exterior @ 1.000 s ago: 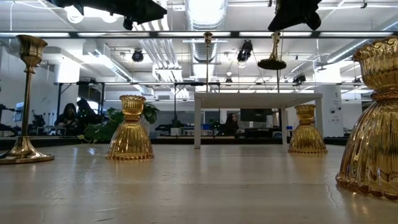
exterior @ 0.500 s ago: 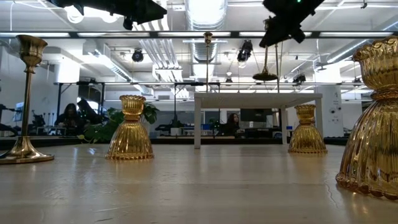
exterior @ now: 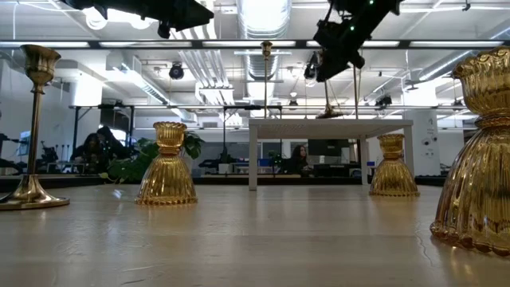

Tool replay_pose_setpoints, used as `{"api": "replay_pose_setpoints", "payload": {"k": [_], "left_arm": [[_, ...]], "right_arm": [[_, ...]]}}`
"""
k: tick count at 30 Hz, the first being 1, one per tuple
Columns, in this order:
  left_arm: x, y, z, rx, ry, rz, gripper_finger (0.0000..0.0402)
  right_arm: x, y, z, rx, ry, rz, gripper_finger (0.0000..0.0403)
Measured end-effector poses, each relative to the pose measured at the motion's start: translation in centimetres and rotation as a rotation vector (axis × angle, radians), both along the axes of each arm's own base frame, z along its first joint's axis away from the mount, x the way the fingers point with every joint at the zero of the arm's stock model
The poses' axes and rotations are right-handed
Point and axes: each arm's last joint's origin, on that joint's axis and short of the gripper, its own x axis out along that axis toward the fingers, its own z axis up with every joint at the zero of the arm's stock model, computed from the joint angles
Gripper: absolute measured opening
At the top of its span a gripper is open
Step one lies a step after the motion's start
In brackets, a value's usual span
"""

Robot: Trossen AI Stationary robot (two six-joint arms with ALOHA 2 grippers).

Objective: Pick & Place candle stick holders
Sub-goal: Put the right gold candle holder on the shelf

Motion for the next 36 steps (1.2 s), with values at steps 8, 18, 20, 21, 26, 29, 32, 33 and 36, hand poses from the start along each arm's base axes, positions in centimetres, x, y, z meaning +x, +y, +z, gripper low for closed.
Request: {"api": "replay_pose_setpoints", "payload": {"k": [8, 18, 20, 21, 26, 29, 32, 33, 36], "left_arm": [[0.0, 0.0, 0.0, 0.001, 0.001, 0.000, 0.0138], [0.0, 0.0, 0.0, 0.001, 0.002, 0.020, 0.0138], [0.0, 0.1, 0.0, 0.002, 0.002, 0.021, 0.0138], [0.0, 0.1, 0.0, 0.002, 0.002, 0.021, 0.0138], [0.0, 0.1, 0.0, 0.003, 0.002, 0.026, 0.0138], [0.0, 0.1, 0.0, 0.008, 0.006, 0.027, 0.0138], [0.0, 0.1, 0.0, 0.014, 0.009, 0.028, 0.0138], [0.0, 0.1, 0.0, 0.014, 0.009, 0.027, 0.0138], [0.0, 0.1, 0.0, 0.014, 0.009, 0.027, 0.0138]], "right_arm": [[0.3, -1.4, -0.8, -0.010, -0.060, -0.060, 0.0020], [0.4, -1.0, -1.5, -0.001, -0.094, -0.164, 0.0020], [0.3, -0.9, -2.0, 0.008, -0.082, -0.172, 0.0020], [0.3, -0.9, -2.2, 0.013, -0.077, -0.170, 0.0020], [0.5, -0.5, -2.2, 0.021, -0.080, -0.151, 0.0020], [0.6, -0.4, -2.2, 0.023, -0.082, -0.143, 0.0020], [0.5, -0.4, -2.2, 0.015, -0.076, -0.158, 0.0020], [0.5, -0.5, -2.3, 0.011, -0.072, -0.169, 0.0020], [0.4, -0.5, -2.3, 0.012, -0.073, -0.176, 0.0020]]}}
